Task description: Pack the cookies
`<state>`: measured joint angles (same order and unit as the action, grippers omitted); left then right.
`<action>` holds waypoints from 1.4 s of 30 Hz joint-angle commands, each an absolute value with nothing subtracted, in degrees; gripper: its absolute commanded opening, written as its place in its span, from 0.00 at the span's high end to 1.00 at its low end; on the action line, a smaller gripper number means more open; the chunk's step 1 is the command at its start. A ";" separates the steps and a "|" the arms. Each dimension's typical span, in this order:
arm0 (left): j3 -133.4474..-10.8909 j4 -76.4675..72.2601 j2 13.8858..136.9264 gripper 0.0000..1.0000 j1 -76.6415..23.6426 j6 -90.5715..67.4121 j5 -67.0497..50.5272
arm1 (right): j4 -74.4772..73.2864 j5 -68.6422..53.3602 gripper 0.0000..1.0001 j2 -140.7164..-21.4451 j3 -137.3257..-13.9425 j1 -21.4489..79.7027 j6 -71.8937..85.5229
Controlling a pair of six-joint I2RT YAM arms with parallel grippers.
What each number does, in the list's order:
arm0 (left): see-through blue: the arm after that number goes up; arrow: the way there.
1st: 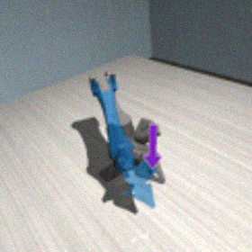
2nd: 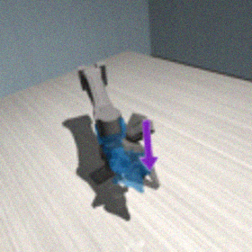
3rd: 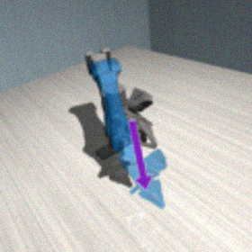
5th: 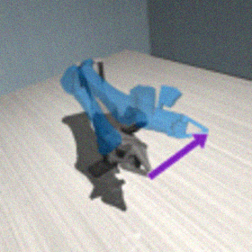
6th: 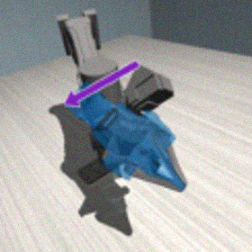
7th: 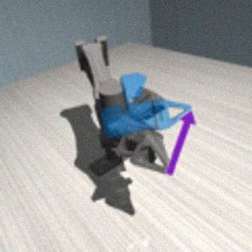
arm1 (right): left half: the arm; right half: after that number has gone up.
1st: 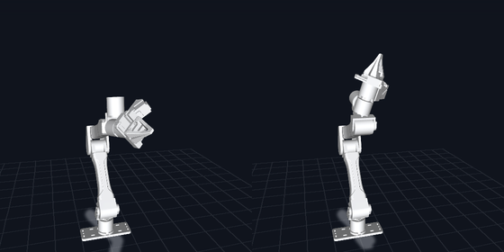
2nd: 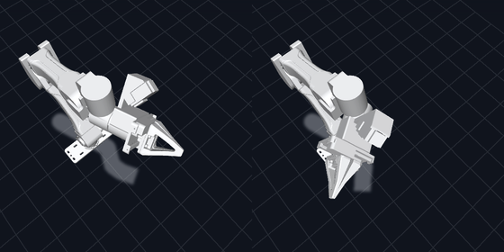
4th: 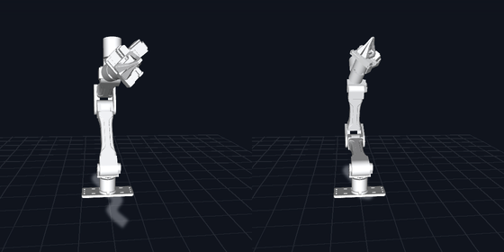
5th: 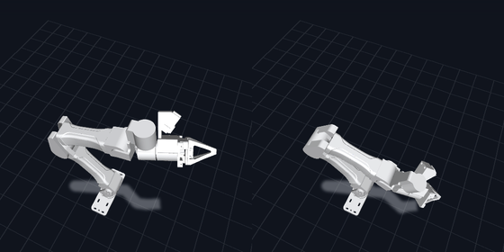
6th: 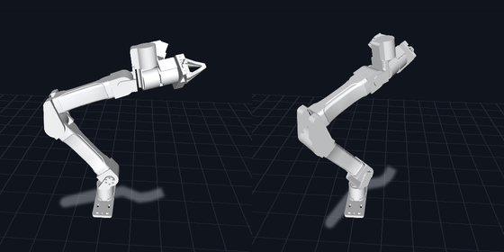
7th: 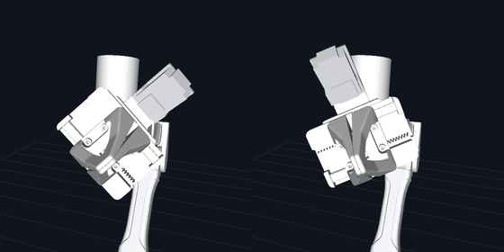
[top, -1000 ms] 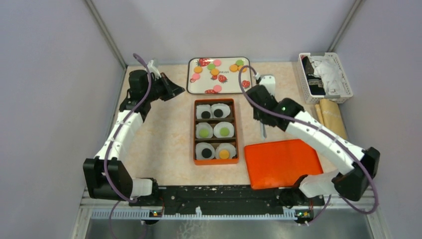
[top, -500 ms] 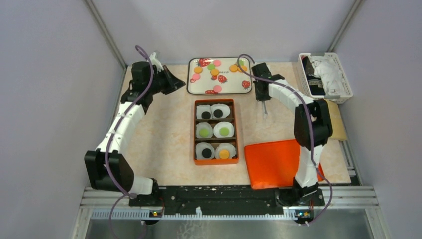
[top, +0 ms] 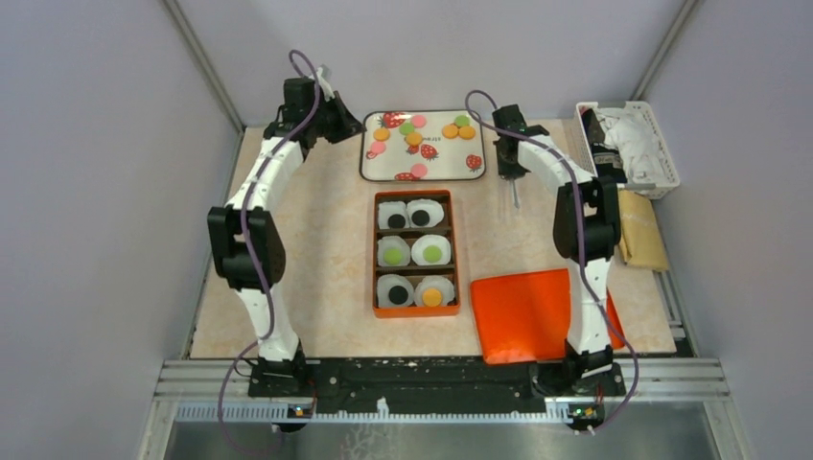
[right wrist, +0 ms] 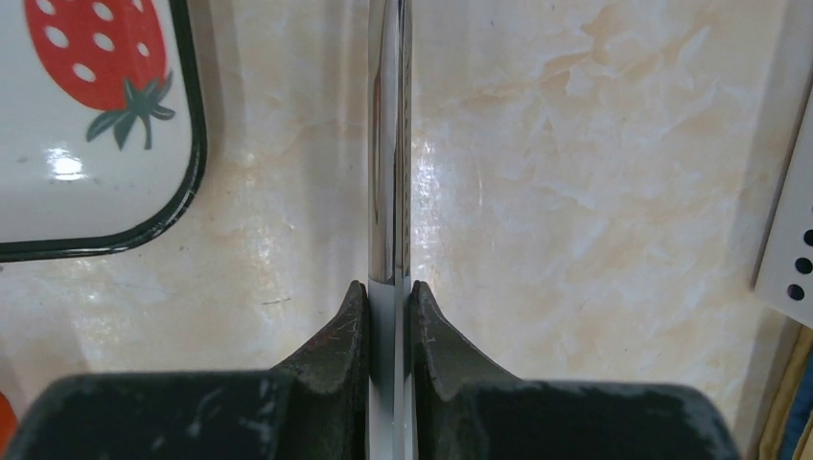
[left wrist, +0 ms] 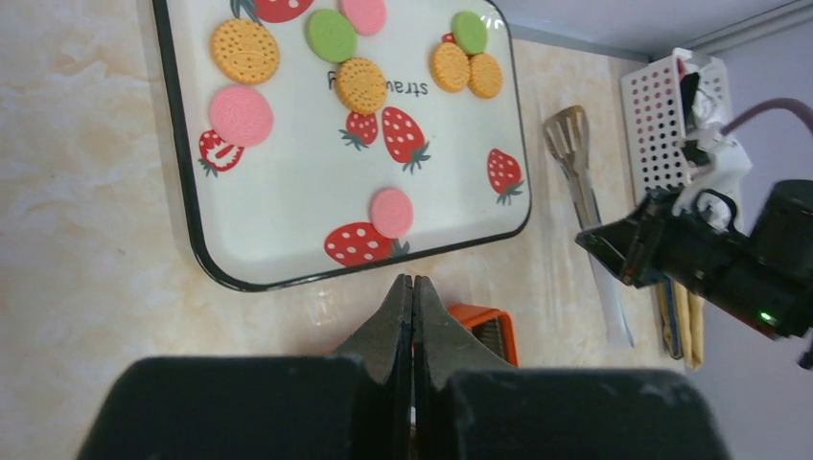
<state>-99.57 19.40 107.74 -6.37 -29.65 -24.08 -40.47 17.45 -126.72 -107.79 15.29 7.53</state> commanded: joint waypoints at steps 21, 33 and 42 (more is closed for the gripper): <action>-112.97 35.43 116.70 1.00 -6.50 -21.74 -16.89 | -58.05 17.51 0.70 -131.10 -111.53 14.24 11.87; -115.98 36.59 115.51 0.81 -6.12 -19.31 -13.61 | -55.64 19.33 0.46 -128.12 -111.43 13.89 13.07; -120.05 38.64 110.71 1.00 -4.57 -19.67 -17.38 | -53.72 19.82 0.42 -117.98 -114.61 13.86 13.50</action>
<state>-118.21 38.59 116.29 -5.02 -20.60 -15.59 -55.70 18.96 -127.37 -109.65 14.22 12.71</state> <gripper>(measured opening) 0.006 0.568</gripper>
